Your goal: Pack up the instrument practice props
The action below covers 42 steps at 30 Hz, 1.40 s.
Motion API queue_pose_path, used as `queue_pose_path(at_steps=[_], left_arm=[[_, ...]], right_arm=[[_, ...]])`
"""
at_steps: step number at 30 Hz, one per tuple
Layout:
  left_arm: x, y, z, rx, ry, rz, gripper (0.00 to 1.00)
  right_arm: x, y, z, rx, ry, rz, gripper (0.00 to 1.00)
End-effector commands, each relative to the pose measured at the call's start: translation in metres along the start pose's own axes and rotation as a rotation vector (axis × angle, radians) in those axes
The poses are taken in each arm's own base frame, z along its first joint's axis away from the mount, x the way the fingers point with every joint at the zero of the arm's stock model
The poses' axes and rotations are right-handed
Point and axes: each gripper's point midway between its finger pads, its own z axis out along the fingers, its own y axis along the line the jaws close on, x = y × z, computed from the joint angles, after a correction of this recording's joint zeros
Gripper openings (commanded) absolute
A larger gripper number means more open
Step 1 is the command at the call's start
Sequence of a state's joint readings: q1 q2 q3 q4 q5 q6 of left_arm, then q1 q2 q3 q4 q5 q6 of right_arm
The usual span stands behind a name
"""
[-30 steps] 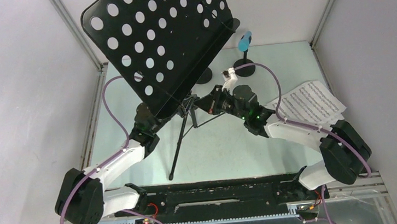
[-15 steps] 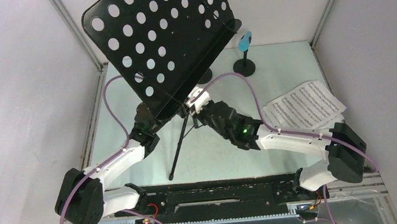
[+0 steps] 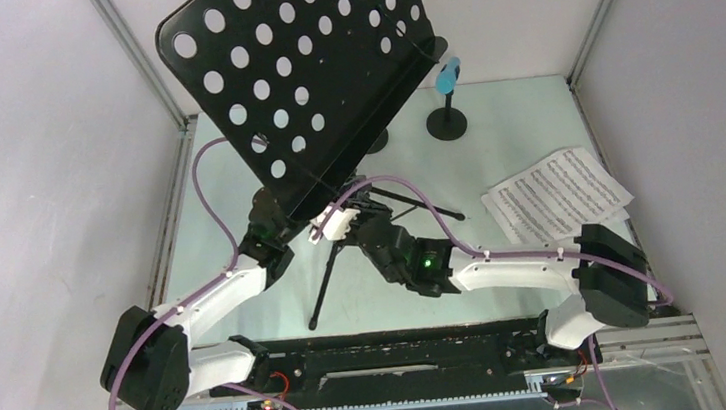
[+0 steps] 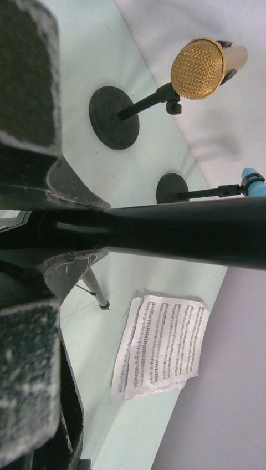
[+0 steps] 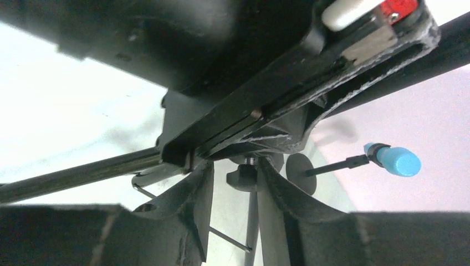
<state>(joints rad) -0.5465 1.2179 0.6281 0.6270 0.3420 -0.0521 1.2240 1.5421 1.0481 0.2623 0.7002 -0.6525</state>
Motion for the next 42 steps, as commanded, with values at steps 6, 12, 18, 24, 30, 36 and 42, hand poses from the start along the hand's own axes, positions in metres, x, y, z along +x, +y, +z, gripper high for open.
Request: queue_pose_path(at_steps=[6,12,18,24,30,36,42], left_arm=[[0.101,-0.03,-0.022,0.08,0.351,-0.148,0.01],[0.101,-0.03,-0.022,0.078,0.349,-0.146,0.01],[0.102,-0.029,-0.022,0.075,0.355,-0.146,0.01],[0.103,-0.029,-0.022,0.074,0.357,-0.147,0.01],[0.103,-0.029,-0.021,0.073,0.357,-0.146,0.01],[0.102,-0.03,-0.022,0.074,0.356,-0.142,0.01],[0.102,-0.031,-0.022,0.08,0.356,-0.142,0.01]], right_arm=[[-0.033,-0.018,-0.047,-0.05,-0.237,0.377,0.63],[-0.011,-0.046,-0.053,-0.113,-0.283,0.958,0.65],[0.011,-0.044,-0.039,-0.156,-0.175,1.37,0.68],[0.002,-0.047,-0.03,-0.244,-0.167,1.679,0.74],[0.008,-0.039,-0.017,-0.298,-0.084,1.894,0.73],[0.016,-0.028,-0.004,-0.329,-0.04,1.956,0.66],[0.019,-0.019,0.002,-0.356,-0.019,1.963,0.56]])
